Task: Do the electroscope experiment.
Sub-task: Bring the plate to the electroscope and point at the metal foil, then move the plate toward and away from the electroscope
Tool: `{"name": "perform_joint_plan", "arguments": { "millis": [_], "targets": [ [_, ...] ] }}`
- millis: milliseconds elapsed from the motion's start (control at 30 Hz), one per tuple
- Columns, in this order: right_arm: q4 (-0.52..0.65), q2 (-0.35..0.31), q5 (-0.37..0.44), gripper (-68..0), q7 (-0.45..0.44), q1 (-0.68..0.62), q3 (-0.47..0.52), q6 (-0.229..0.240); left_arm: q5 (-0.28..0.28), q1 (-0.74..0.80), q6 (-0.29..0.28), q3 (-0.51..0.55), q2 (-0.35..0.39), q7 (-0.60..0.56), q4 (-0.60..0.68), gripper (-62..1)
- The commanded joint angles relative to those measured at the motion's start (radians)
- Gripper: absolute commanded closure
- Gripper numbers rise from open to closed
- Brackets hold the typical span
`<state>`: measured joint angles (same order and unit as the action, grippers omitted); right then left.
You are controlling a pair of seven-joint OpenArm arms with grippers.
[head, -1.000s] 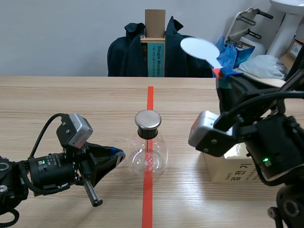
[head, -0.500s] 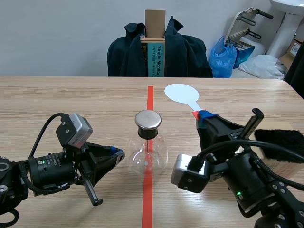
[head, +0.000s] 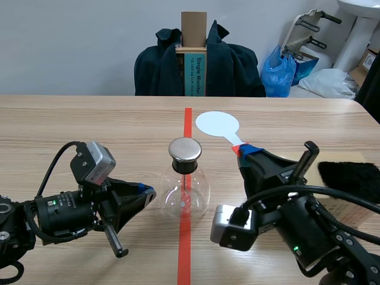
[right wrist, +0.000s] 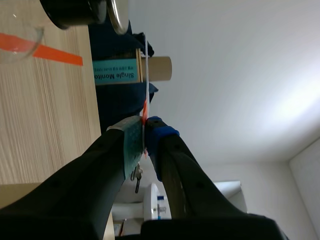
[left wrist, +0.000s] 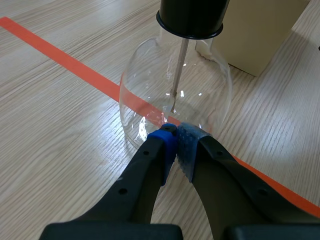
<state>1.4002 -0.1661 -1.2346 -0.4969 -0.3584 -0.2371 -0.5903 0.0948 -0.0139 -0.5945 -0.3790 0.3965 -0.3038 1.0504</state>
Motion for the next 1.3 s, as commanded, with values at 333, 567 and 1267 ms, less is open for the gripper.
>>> {"name": "perform_joint_plan", "arguments": {
  "millis": [333, 567, 1267],
  "targets": [
    [0.012, -0.008, -0.012, -0.8, -0.171, 0.006, 0.008, -0.026, 0.012, -0.006, 0.005, 0.007, -0.002, -0.013, 0.022, -2.7],
    [0.012, -0.008, -0.016, -0.8, -0.240, 0.006, 0.008, -0.053, 0.012, -0.006, 0.005, 0.007, -0.002, -0.013, 0.022, -2.7],
    [0.012, -0.008, -0.019, -0.8, -0.167, -0.013, 0.008, -0.076, 0.012, -0.006, 0.005, 0.007, -0.002, -0.013, 0.022, -2.7]
  ]
}}
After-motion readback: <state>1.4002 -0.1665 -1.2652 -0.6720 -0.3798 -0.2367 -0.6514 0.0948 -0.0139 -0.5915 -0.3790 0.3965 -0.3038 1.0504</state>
